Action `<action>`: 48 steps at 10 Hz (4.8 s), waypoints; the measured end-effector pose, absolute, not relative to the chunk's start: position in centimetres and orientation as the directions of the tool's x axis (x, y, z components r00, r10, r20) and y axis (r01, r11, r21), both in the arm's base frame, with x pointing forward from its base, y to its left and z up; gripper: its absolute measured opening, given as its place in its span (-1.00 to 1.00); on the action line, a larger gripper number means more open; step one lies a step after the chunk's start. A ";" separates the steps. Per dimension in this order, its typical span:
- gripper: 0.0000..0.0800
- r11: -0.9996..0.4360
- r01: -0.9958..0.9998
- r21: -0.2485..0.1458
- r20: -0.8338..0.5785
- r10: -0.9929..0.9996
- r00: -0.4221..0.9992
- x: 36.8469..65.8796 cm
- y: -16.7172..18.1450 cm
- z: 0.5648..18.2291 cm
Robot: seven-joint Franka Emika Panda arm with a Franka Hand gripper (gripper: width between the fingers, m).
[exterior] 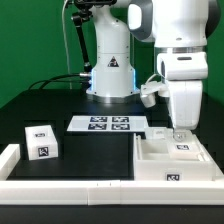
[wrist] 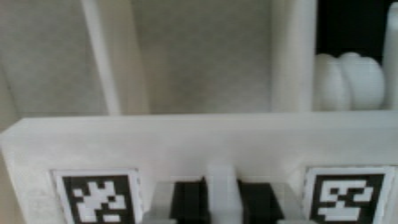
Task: Assemble cabinet
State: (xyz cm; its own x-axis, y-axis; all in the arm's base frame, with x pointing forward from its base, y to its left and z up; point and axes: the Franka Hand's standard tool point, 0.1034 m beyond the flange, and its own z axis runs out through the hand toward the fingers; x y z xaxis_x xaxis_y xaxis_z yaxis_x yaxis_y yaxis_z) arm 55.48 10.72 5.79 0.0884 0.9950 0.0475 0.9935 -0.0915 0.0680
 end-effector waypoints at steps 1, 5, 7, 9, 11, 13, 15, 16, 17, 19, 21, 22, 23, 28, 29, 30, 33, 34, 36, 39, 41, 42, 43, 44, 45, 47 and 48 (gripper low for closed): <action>-0.82 -0.095 0.993 0.074 0.050 0.995 0.092 56.1 10.6 5.8; -0.81 -0.100 0.992 0.072 0.049 0.994 0.097 57.9 10.5 5.8; -0.81 -0.102 0.992 0.068 0.047 0.994 0.099 57.9 10.5 5.8; -0.81 -0.096 0.993 0.067 0.045 0.995 0.093 57.9 10.4 5.9; -0.81 -0.092 0.993 0.069 0.043 0.995 0.090 57.7 10.3 6.0; -0.04 -0.091 0.993 0.072 0.042 0.995 0.088 57.2 10.2 6.3; 0.41 -0.156 0.984 0.081 0.047 0.987 0.152 56.1 10.3 7.1; 0.75 -0.202 0.975 0.097 0.057 0.979 0.197 54.9 10.6 7.8; 0.75 -0.220 0.971 0.095 0.053 0.975 0.216 53.2 10.7 8.3; 0.98 -0.195 0.976 0.100 0.042 0.981 0.191 49.5 10.3 9.2; 1.00 -0.145 0.986 0.088 0.031 0.989 0.143 46.4 9.8 8.5; 0.99 -0.116 0.990 0.076 0.028 0.993 0.115 45.4 9.7 7.8; 0.99 -0.116 0.992 0.053 0.024 0.993 0.115 44.5 9.6 7.0; 0.99 -0.091 0.993 0.072 0.050 0.995 0.087 43.5 9.8 5.7; 0.99 -0.082 0.992 0.093 0.072 0.995 0.076 42.8 9.8 4.9; 0.99 -0.084 0.992 0.096 0.081 0.994 0.076 42.3 9.9 4.4; 0.99 -0.090 0.992 0.088 0.093 0.992 0.082 41.3 9.9 3.3; 0.99 -0.092 0.993 0.080 0.093 0.992 0.084 41.1 9.9 2.9; 0.99 -0.094 0.994 0.064 0.093 0.992 0.088 40.7 9.8 2.1; 0.96 -0.100 0.994 0.053 0.093 0.991 0.095 40.4 9.8 1.7; 0.54 -0.100 0.994 0.049 0.093 0.991 0.096 40.3 9.8 1.5; 0.09 -0.101 0.994 0.046 0.093 0.991 0.096 40.2 9.8 1.4; -0.25 -0.101 0.994 0.045 0.093 0.991 0.096 40.2 9.8 1.3; -0.25 -0.101 0.994 0.044 0.093 0.991 0.096 40.3 9.9 1.3; -0.69 -0.101 0.994 0.045 0.093 0.991 0.097 40.4 9.9 1.3; -0.83 -0.101 0.994 0.047 0.094 0.991 0.097 40.5 9.9 1.4; -0.83 -0.101 0.994 0.047 0.094 0.991 0.097 40.5 9.9 1.4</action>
Offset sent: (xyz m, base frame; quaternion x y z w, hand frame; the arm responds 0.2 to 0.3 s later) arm 0.0284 0.0083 -0.0119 0.0140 0.0035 -0.0221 0.9997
